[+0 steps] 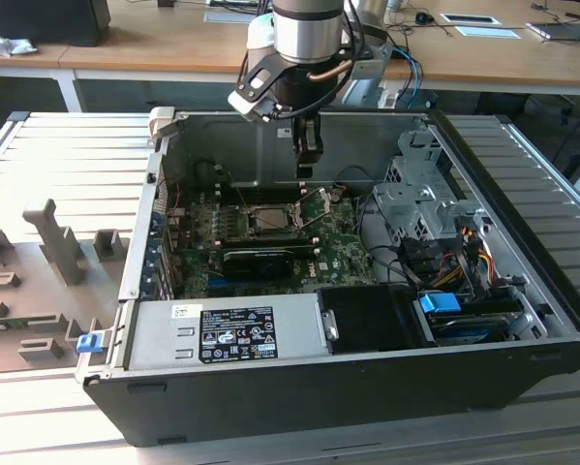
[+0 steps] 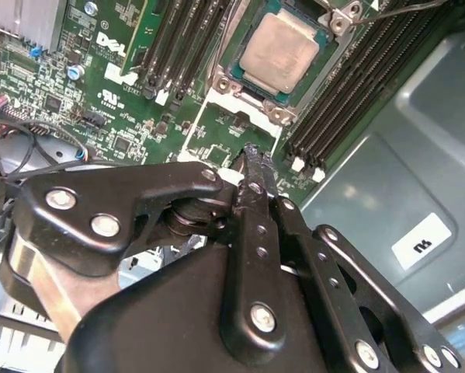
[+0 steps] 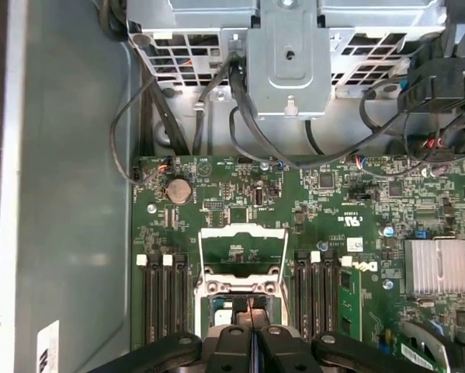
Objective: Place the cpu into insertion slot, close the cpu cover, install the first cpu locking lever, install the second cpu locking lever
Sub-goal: 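Close the cpu cover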
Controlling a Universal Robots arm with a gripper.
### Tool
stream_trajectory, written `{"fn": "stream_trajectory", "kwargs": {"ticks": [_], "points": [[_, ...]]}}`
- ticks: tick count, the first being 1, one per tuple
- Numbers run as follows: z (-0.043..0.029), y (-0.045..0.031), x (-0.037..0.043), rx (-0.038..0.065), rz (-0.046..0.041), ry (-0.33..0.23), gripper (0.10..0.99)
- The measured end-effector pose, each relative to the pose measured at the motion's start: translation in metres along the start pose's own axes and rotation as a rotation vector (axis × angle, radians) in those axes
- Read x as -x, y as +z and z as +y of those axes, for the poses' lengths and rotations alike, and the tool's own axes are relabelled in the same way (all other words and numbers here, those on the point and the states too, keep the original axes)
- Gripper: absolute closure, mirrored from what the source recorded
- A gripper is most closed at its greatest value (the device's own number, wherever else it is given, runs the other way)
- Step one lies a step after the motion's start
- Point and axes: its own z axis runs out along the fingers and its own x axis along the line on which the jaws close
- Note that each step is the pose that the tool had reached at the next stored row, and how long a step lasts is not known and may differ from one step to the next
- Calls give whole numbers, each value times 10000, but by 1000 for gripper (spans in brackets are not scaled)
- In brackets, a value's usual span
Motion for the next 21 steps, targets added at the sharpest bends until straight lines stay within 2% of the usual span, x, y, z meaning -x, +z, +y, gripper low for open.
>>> {"fn": "stream_trajectory", "kwargs": {"ticks": [3,6,9,13,14,16,21], "points": [[17,77,4,0,1,-14,980],[98,152,3,-17,2,-32,980],[239,186,1,-43,2,-34,980],[281,281,1,-45,7,-74,980],[301,293,1,-46,6,-82,980],[392,315,1,-53,4,-88,980],[514,358,-1,-56,10,-135,980]]}}
